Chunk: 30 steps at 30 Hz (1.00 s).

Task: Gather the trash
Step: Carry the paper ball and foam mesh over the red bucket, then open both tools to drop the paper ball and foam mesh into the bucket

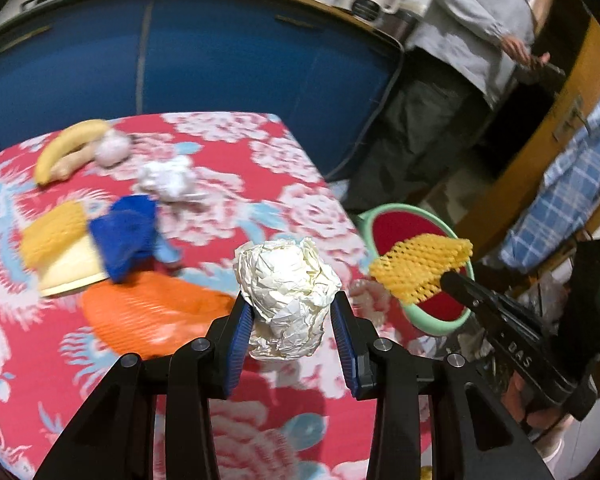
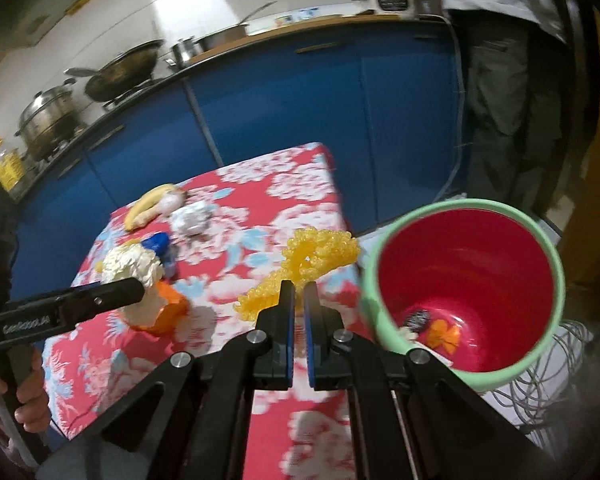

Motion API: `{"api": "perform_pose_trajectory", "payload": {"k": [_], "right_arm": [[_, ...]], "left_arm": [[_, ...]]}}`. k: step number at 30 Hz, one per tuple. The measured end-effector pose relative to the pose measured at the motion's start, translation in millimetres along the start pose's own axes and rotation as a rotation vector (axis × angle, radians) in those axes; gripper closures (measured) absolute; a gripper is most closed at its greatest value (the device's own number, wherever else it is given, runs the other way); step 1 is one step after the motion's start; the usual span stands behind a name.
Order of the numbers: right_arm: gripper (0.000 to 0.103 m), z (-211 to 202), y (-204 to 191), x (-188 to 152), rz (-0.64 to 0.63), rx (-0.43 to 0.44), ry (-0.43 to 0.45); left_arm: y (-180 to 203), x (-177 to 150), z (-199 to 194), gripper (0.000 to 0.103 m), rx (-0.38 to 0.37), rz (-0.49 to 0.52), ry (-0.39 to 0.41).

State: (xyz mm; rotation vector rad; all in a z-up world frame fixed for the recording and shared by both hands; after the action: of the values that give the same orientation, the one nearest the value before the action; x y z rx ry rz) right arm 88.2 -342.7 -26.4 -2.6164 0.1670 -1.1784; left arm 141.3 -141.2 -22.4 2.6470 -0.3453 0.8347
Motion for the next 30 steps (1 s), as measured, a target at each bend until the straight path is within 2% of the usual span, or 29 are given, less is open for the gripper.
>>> {"api": "perform_pose_trajectory", "payload": {"k": [12, 20, 25, 30], "right_arm": [[0.096, -3, 90, 1, 0.069, -0.189, -0.004], [0.094, 4, 128, -13, 0.151, -0.212, -0.035], [0.08, 3, 140, -20, 0.179, -0.22, -0.043], [0.073, -3, 150, -25, 0.206, -0.244, -0.033]], "left_arm": [[85, 7, 52, 0.063, -0.069, 0.145, -0.082], [130, 9, 91, 0.063, -0.09, 0.232, -0.133], [149, 10, 118, 0.061, -0.085, 0.275, -0.161], [158, 9, 138, 0.055, -0.07, 0.288, -0.185]]}}
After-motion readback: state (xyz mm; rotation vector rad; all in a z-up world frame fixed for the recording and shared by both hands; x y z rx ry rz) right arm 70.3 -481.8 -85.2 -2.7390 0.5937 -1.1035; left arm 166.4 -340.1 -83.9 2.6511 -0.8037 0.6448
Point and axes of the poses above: each gripper's, at about its wrist camera, not at the fingertips, and z roughly the way its jaws point, y to its right, x to its top, the point moved 4 cm from there along z, roughly the way its jaws point, and after that the axes turned 5 degrees about x, right-handed, at the moved point
